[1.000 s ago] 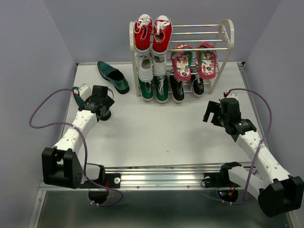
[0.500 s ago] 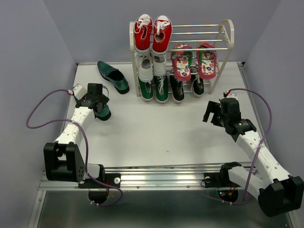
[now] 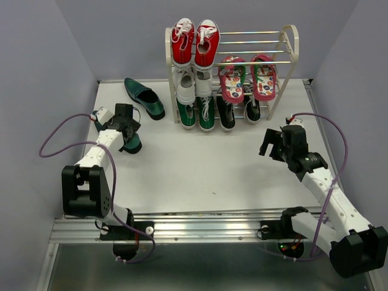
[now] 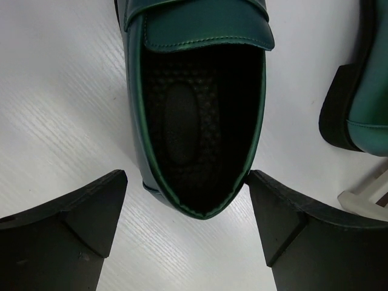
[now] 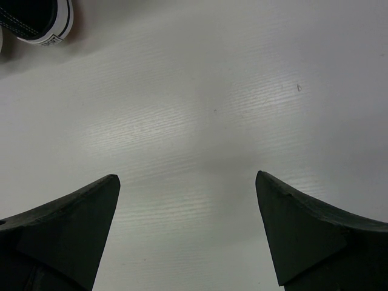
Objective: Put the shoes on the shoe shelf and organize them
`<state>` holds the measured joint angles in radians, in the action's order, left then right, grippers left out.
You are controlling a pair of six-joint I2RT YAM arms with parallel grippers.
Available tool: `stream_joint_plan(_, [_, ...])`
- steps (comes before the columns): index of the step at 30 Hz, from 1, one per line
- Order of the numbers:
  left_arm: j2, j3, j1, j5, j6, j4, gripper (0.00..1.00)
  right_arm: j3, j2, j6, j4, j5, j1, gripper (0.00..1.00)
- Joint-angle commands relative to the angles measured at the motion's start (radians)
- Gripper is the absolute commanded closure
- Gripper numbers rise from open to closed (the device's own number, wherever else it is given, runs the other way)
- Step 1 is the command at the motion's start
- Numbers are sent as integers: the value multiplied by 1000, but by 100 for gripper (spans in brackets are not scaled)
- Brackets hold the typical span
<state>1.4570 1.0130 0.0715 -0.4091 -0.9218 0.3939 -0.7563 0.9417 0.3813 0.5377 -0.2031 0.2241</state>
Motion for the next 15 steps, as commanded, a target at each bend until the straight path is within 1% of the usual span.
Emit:
stream_joint_plan(1, [19,24,-13,-34,-25,45,7,-3,-20,-10,-38,-13,8,0])
stream_joint_plan(11, [-107,-27,-18,-92,-43,48,7,-8,-15,-15,-38,7,8,0])
stream_joint_plan(15, [-135,-42,-35,-88,-42,48,4,-11,-15,-16,-38,8,8,0])
